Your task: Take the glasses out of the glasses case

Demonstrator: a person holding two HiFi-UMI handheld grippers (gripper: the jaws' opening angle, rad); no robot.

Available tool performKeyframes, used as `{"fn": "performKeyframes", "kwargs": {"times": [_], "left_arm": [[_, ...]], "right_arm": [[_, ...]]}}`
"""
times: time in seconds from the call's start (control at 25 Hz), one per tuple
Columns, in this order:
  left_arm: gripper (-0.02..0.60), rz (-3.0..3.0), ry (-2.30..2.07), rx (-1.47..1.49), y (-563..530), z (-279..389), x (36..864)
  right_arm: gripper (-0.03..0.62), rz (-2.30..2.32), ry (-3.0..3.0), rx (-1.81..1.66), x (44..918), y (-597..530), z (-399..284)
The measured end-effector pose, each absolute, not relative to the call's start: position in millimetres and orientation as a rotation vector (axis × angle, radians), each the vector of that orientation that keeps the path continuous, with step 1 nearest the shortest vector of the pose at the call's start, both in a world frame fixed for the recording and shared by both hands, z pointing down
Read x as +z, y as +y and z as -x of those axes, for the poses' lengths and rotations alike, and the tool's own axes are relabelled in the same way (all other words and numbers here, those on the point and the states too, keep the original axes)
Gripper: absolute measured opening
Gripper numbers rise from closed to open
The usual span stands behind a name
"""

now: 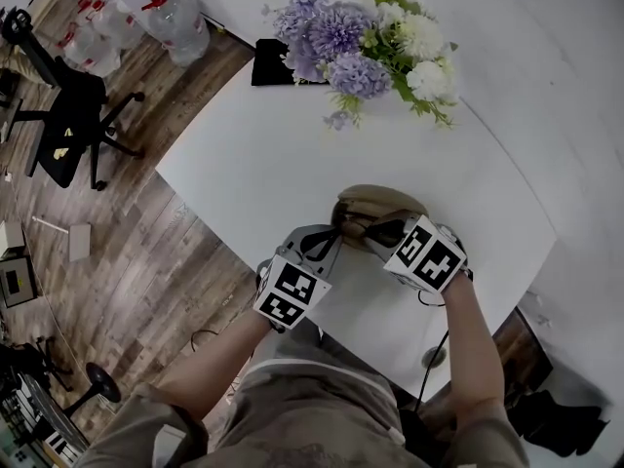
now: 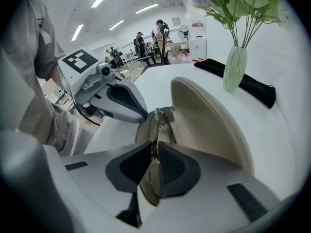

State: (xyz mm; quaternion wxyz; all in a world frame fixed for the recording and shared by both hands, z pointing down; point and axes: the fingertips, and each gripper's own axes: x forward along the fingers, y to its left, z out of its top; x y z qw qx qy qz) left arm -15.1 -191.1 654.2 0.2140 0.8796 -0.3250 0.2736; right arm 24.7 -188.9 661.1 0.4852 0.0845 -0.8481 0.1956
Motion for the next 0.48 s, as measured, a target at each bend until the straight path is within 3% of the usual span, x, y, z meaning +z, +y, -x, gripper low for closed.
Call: {"fn": "performKeyframes", "kwargs": {"times": [0.48], "left_arm": [[0.017, -2.453, -0.899, 0.831, -181.4, 35.0, 613.8]], "right_arm": [[0.051, -0.335, -2.144, 0.431, 587.1, -185.6, -16.2]]}}
